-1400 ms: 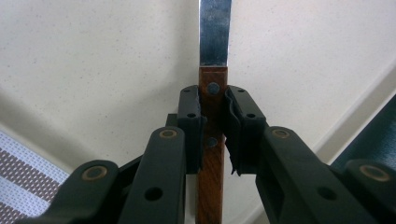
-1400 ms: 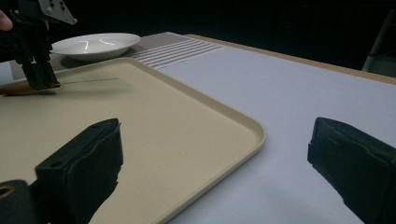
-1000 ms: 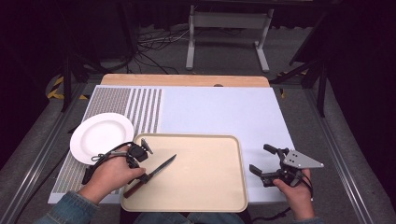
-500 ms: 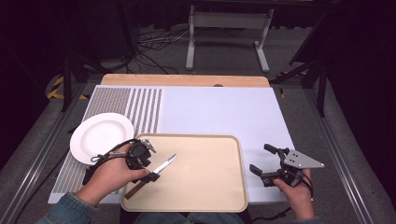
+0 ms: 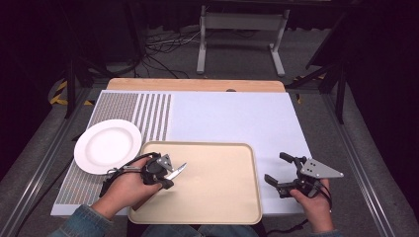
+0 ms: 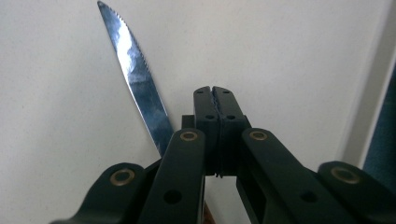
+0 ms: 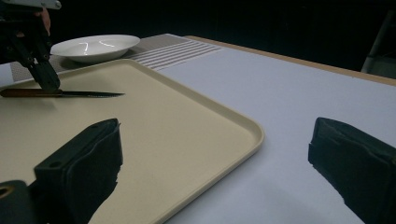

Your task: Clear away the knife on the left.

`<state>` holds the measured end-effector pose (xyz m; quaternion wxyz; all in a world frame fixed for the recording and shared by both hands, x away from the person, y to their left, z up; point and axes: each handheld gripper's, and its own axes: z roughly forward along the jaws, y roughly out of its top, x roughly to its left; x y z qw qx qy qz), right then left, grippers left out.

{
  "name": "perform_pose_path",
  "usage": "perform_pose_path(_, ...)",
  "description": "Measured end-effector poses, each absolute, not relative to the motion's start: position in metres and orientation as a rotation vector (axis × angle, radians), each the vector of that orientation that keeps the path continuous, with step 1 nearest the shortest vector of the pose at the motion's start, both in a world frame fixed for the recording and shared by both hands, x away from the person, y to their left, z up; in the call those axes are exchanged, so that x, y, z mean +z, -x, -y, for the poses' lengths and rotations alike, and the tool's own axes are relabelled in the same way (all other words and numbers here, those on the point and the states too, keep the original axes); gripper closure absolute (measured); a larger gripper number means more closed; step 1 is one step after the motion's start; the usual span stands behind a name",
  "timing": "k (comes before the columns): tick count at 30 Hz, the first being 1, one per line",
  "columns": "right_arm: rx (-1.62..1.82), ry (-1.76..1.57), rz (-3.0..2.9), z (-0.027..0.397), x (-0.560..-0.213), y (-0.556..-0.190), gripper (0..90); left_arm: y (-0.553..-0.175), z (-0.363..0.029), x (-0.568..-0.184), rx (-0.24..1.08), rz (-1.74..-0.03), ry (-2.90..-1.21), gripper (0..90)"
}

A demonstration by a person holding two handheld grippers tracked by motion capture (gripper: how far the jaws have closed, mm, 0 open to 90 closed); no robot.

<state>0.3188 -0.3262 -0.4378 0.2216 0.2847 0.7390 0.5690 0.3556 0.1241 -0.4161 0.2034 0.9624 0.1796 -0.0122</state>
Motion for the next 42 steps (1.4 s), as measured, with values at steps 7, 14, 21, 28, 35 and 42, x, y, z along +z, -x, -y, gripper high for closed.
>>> perform_pose_path(7, 1.572, -0.784, -2.045, 0.326, -0.438, -0.319, 3.4, -0.357, -0.123, -0.422, -0.043, -0.498, -2.723, 90.0)
perform_pose_path(14, 1.573, -0.783, -2.046, 0.327, -0.438, -0.319, 3.4, -0.361, -0.127, -0.426, -0.049, -0.521, -2.739, 90.0)
perform_pose_path(21, 1.574, -0.784, -2.049, 0.326, -0.438, -0.319, 3.4, -0.363, -0.131, -0.427, -0.016, -0.557, -2.738, 90.0)
perform_pose_path(28, 1.573, -0.787, -2.050, 0.326, -0.439, -0.319, 3.4, -0.367, -0.136, -0.428, -0.005, -0.591, -2.724, 90.0)
perform_pose_path(35, 1.573, -0.787, -2.052, 0.326, -0.439, -0.319, 3.4, -0.371, -0.141, -0.428, 0.032, -0.628, -2.712, 90.0)
perform_pose_path(42, 1.574, -0.788, -2.051, 0.326, -0.439, -0.319, 3.4, -0.374, -0.148, -0.428, 0.045, -0.664, -2.702, 90.0)
